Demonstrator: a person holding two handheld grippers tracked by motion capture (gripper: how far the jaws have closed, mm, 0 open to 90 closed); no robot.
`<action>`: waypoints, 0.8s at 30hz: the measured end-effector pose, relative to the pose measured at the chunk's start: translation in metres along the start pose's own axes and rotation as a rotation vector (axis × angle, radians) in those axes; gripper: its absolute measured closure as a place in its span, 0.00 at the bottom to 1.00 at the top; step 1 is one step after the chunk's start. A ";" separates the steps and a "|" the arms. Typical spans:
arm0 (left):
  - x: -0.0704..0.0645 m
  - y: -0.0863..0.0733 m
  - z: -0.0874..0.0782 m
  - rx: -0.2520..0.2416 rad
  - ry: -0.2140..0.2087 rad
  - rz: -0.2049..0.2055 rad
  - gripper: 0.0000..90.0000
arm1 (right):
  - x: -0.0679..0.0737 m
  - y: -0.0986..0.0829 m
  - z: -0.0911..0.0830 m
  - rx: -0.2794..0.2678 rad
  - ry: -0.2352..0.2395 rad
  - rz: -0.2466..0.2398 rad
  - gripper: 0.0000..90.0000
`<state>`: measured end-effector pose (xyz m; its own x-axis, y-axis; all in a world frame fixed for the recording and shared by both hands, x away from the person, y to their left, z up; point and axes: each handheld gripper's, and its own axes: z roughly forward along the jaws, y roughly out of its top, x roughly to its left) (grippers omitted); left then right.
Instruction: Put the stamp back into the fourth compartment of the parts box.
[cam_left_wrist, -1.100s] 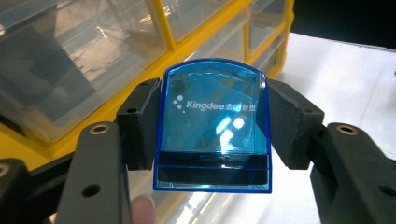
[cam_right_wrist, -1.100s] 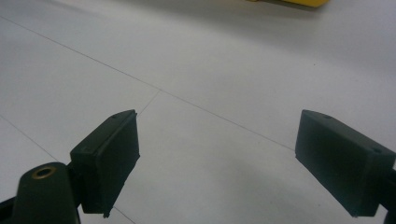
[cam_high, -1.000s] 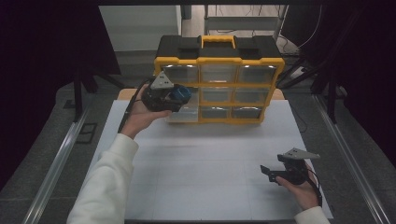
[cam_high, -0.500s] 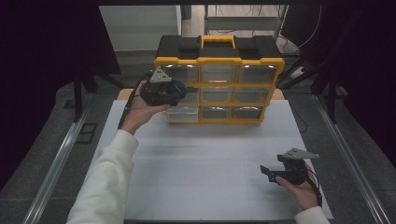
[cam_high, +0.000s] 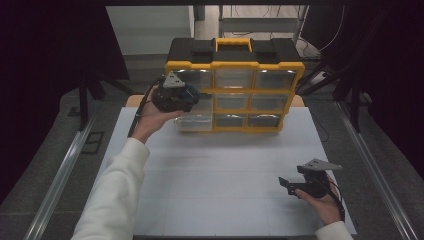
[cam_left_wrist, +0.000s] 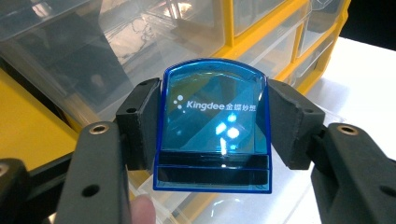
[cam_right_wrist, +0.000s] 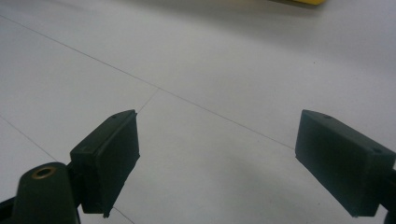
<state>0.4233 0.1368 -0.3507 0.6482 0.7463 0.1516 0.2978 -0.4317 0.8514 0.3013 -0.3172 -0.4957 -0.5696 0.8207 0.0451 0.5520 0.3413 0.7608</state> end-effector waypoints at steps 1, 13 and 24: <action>0.000 0.000 0.001 0.000 -0.001 -0.003 0.46 | 0.000 0.000 0.000 0.001 0.000 -0.001 0.16; -0.002 0.000 -0.003 -0.021 -0.025 -0.028 0.31 | 0.000 -0.001 -0.001 0.002 0.000 0.002 0.16; -0.007 -0.003 -0.012 -0.008 -0.095 -0.054 0.25 | 0.000 -0.001 0.000 0.000 -0.002 -0.001 0.16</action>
<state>0.4097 0.1393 -0.3483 0.6949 0.7168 0.0570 0.3293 -0.3878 0.8609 0.3009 -0.3177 -0.4959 -0.5687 0.8214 0.0428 0.5515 0.3421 0.7608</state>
